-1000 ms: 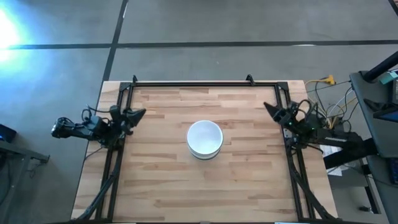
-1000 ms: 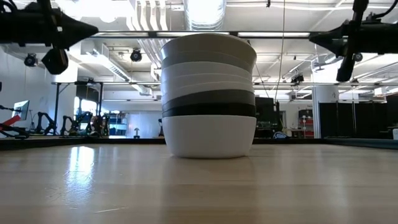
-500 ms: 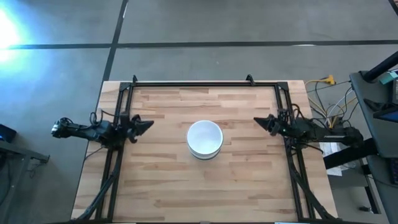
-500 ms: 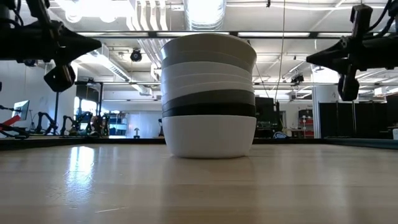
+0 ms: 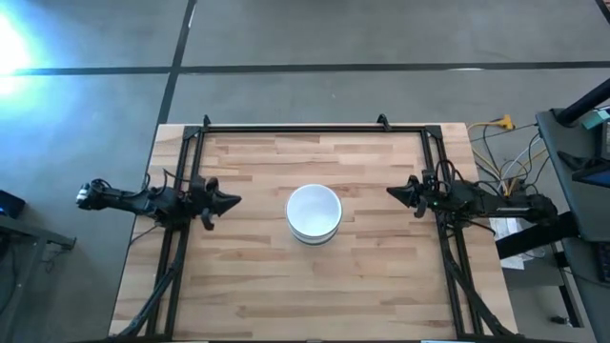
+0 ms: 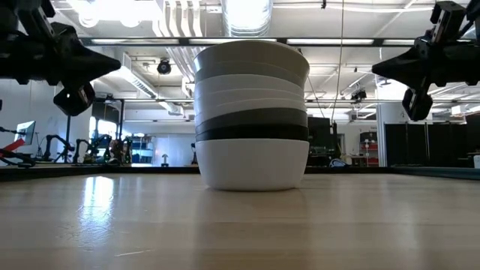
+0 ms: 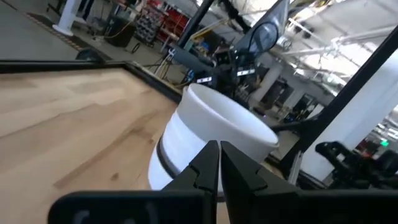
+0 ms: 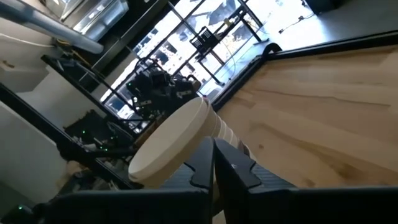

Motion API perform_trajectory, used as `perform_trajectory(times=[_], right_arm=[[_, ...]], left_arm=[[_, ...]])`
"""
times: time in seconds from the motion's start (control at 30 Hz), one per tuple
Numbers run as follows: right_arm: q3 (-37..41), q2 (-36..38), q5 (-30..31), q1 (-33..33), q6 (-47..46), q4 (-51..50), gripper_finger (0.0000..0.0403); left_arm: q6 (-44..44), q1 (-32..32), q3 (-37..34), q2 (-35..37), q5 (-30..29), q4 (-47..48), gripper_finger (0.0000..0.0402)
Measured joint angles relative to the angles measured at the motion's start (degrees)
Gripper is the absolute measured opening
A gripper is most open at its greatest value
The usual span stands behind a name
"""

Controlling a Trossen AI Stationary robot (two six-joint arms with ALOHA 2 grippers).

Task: Nest bowls inside each other
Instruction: Return to Home Position

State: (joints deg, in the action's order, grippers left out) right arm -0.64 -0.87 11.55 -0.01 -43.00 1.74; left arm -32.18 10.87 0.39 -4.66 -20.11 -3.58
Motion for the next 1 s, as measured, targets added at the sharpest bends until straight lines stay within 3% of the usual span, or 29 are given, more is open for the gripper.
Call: perform_trajectory(times=[0.5, 1.0], right_arm=[[0.0, -0.11, 0.01, 0.0, -0.02, 0.02, 0.0009], [0.0, -0.12, 0.02, 0.0, -0.02, 0.04, 0.0009]], left_arm=[[-0.02, 0.0, -0.08, -9.94, 0.03, -1.22, 0.0], [-0.08, 0.0, -0.12, -15.17, 0.01, -1.84, 0.0]])
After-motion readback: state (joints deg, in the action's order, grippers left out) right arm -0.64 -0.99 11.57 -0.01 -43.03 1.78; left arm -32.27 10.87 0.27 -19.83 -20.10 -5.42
